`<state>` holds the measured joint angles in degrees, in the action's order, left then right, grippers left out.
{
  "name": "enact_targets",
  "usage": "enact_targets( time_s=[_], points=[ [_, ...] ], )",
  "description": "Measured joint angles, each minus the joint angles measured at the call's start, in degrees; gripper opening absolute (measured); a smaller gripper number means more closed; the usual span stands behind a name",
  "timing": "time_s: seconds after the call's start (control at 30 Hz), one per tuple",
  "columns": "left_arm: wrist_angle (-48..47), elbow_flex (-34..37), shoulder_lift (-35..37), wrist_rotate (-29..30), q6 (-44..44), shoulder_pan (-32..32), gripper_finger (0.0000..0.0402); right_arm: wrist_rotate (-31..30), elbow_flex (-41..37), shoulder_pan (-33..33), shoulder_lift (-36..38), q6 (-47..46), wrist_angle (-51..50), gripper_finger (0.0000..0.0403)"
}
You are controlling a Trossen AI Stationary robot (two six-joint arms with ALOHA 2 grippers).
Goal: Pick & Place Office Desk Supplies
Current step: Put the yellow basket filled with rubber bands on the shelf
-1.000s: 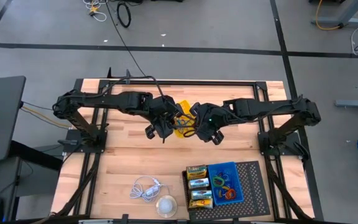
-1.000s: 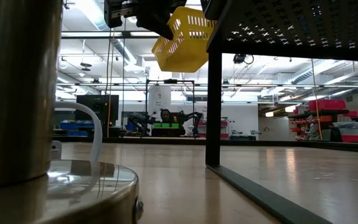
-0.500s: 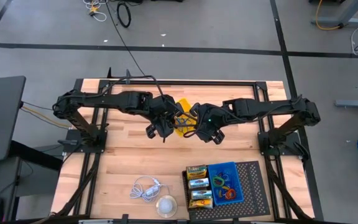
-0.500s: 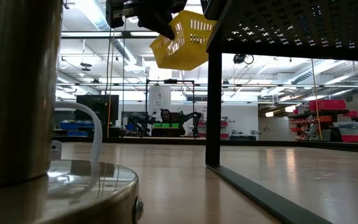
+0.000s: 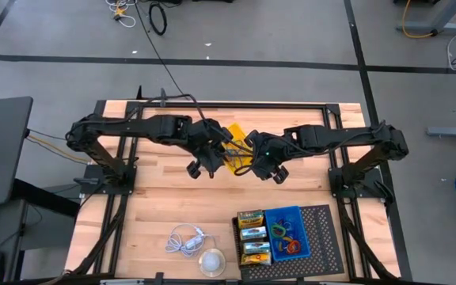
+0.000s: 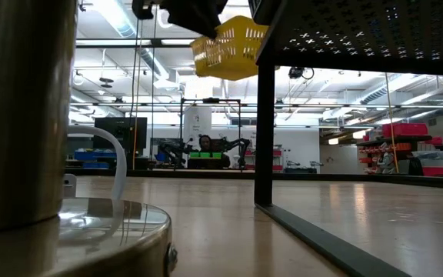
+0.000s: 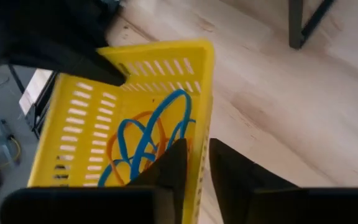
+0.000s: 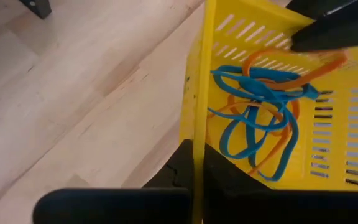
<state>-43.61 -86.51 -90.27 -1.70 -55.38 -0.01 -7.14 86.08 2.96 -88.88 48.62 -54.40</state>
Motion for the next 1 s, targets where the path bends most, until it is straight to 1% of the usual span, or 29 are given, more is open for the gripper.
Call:
enact_targets(
  time_s=[0.13,0.3,0.47,0.6,0.67,0.8,0.9,1.0],
  points=[
    [-2.45,-1.49,1.24,0.10,4.17,-0.03,0.0105,-1.01,0.00,0.00,0.00,-0.25,-0.25,0.0005],
    [-3.96,-1.76,4.43,-0.35,5.07,-0.02,0.0138,-1.73,0.00,0.00,0.00,-2.84,-1.36,0.0005],
    [-6.05,-1.77,8.12,-0.23,6.96,-0.02,0.0147,-2.30,0.00,0.37,0.76,-8.12,-4.89,0.0005],
    [-8.59,-1.78,10.04,0.02,9.16,-0.02,0.0148,-6.06,-0.01,2.04,3.15,-12.64,-8.12,0.0005],
    [-9.69,-1.76,10.55,0.02,10.09,-0.02,0.0148,-6.82,0.00,3.23,4.94,-15.77,-9.47,0.0005],
    [-11.00,-1.70,10.78,0.03,11.22,-0.02,0.0148,-7.76,0.00,6.09,8.13,-24.87,-13.77,0.0005],
    [-10.94,-1.70,10.80,-0.01,11.22,-0.02,0.0148,-10.71,0.00,9.59,10.19,-31.93,-18.17,0.0005],
    [-10.87,-1.70,10.79,-0.02,11.20,0.09,0.0148,-12.23,0.00,13.58,11.52,-39.98,-23.17,0.0004]
  ],
)
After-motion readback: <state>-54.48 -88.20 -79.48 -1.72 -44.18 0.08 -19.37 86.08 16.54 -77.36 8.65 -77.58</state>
